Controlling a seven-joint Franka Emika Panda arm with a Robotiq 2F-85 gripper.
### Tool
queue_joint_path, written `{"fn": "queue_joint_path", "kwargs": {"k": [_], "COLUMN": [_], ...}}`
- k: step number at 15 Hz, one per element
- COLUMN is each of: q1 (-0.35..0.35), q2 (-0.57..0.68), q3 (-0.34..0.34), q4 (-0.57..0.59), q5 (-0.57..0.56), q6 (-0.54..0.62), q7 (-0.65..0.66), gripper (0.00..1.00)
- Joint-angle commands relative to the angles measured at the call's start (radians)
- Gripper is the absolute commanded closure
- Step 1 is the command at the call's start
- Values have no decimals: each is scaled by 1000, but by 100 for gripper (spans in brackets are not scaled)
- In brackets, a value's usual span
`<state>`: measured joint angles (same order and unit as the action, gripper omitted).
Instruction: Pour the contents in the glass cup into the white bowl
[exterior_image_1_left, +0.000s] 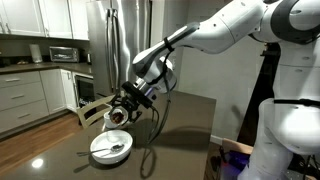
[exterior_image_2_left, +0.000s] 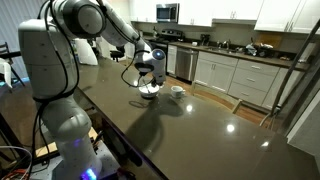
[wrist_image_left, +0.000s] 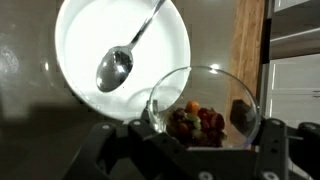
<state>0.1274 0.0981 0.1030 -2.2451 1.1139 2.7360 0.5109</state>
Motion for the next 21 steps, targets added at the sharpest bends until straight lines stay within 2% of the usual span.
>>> {"fn": "queue_joint_path", "kwargs": {"k": [1, 7, 14, 21], "q1": [23, 38, 36, 58], "q2": [-33, -28, -39, -20], "q3": [34, 82, 85, 93], "q4": [-30, -19, 24, 9], "q5": [87, 284, 661, 834], "q6": [83, 210, 232, 232], "q7": [-106, -398, -827, -1014], "gripper": [46, 46, 46, 46]}}
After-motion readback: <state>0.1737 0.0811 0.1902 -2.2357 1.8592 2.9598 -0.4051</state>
